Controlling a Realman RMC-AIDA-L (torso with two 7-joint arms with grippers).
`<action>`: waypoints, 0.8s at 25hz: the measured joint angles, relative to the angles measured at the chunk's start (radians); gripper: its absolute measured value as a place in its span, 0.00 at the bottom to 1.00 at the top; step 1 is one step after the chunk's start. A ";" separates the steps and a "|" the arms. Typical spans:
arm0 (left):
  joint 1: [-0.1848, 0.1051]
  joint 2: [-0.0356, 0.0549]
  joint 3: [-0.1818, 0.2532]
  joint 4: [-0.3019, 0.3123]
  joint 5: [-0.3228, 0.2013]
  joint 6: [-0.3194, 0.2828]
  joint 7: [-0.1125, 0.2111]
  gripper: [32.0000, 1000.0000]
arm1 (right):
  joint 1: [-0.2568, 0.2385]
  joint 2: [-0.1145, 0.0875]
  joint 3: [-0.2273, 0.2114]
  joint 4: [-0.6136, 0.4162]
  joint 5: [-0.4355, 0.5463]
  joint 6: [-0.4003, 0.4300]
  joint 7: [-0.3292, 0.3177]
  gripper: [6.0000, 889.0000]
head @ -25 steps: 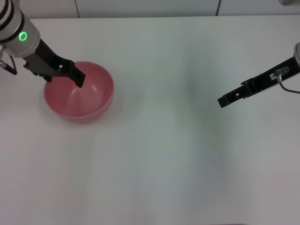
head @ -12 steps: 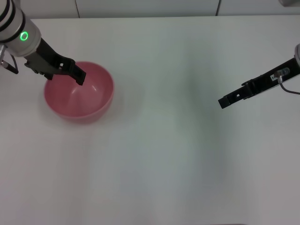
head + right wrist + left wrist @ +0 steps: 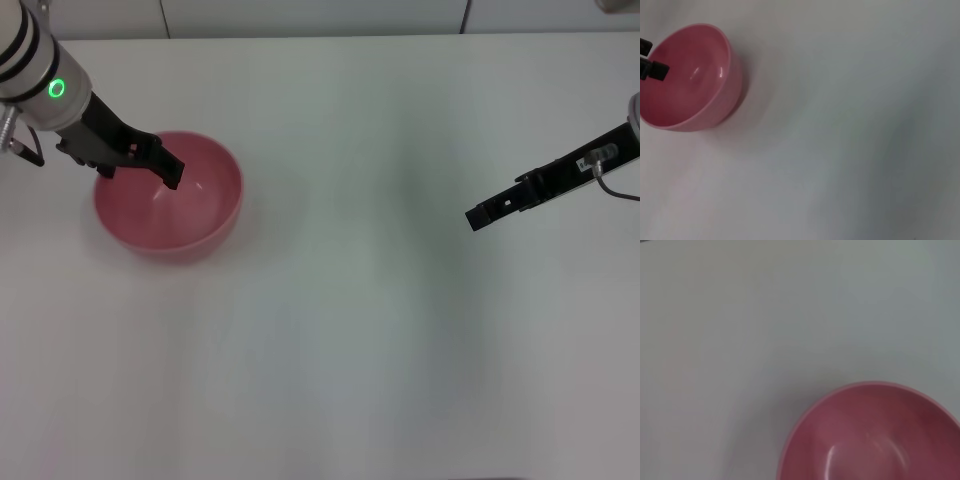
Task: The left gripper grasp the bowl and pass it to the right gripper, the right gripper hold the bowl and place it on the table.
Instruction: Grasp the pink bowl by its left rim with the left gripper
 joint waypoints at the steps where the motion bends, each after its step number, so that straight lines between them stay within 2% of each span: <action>1: -0.001 0.0000 0.000 -0.005 0.000 -0.006 0.001 0.88 | 0.000 0.000 0.000 0.000 0.000 0.000 0.000 0.99; 7: -0.002 0.0006 -0.023 -0.015 0.001 -0.024 0.009 0.88 | 0.000 0.000 0.000 0.000 0.000 0.000 -0.001 0.99; 15: -0.002 0.0134 -0.025 -0.054 0.002 -0.054 0.010 0.87 | -0.001 0.000 0.000 0.000 0.000 0.000 -0.001 0.99; 20: -0.009 0.0248 -0.025 -0.095 0.003 -0.072 0.010 0.88 | 0.000 0.000 0.000 0.003 0.000 0.000 -0.002 0.99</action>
